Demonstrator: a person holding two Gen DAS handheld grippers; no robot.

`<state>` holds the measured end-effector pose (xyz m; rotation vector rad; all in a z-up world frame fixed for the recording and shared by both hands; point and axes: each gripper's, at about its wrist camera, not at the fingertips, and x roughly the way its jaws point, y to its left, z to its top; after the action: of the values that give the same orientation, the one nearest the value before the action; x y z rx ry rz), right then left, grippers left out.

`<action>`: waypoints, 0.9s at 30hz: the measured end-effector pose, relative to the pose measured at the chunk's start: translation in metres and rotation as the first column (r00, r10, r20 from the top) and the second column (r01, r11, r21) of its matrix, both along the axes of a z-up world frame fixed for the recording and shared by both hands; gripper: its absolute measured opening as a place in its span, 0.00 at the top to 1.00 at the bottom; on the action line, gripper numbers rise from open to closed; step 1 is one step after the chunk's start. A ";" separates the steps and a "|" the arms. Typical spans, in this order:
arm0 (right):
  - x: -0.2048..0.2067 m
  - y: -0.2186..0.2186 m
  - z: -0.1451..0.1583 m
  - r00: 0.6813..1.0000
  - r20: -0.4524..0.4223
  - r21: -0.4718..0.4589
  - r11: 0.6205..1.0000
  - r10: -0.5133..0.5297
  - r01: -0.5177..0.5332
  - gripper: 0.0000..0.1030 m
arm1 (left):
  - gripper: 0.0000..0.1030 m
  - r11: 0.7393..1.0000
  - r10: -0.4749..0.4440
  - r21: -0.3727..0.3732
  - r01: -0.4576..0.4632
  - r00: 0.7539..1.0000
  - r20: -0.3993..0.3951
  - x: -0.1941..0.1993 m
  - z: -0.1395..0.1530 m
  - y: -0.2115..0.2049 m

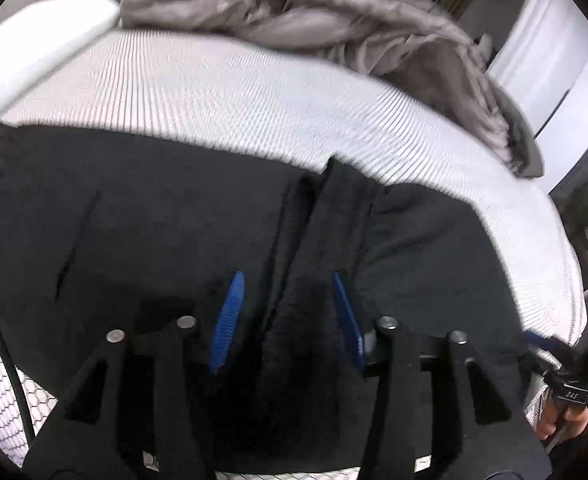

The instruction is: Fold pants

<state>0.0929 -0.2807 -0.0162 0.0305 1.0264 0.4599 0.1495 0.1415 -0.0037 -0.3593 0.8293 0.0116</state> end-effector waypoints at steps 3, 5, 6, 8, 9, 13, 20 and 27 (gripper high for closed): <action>-0.013 -0.016 -0.002 0.998 -0.064 0.110 0.994 0.007 0.000 0.31 | 0.46 0.999 -0.037 -0.018 0.038 0.997 0.069 -0.009 0.016 -0.024; -0.015 -0.015 -0.007 0.993 -0.109 0.178 0.984 0.034 -0.015 0.43 | 0.41 0.994 -0.097 -0.041 0.101 0.992 0.084 -0.005 0.020 -0.053; -0.019 -0.017 -0.009 0.990 -0.132 0.203 0.979 0.049 -0.021 0.44 | 0.41 0.990 -0.132 -0.047 0.136 0.988 0.082 -0.002 0.019 -0.068; -0.030 -0.019 -0.011 0.984 -0.161 0.246 0.969 0.074 -0.033 0.48 | 0.41 0.974 -0.217 -0.050 0.220 0.974 0.064 0.008 0.016 -0.106; -0.031 -0.017 -0.011 0.983 -0.167 0.258 0.966 0.077 -0.032 0.50 | 0.41 0.966 -0.250 -0.048 0.253 0.967 0.054 0.015 0.016 -0.123; -0.050 -0.021 -0.008 0.983 -0.160 0.273 0.961 0.090 -0.044 0.69 | 0.41 0.921 -0.390 -0.030 0.389 0.921 -0.030 0.040 -0.001 -0.202; -0.067 -0.017 -0.008 0.975 -0.182 0.297 0.953 0.125 -0.067 0.97 | 0.41 0.932 -0.348 0.066 0.356 0.932 -0.104 0.051 -0.019 -0.248; -0.105 -0.050 0.014 0.986 -0.128 0.263 0.963 0.104 -0.067 0.73 | 0.41 0.925 -0.374 0.045 0.378 0.925 -0.074 0.042 -0.004 -0.225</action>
<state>-0.0123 -0.3312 -0.0017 0.2550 1.1031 0.6761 0.1915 -0.0832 -0.0079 -0.1398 0.9491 -0.3122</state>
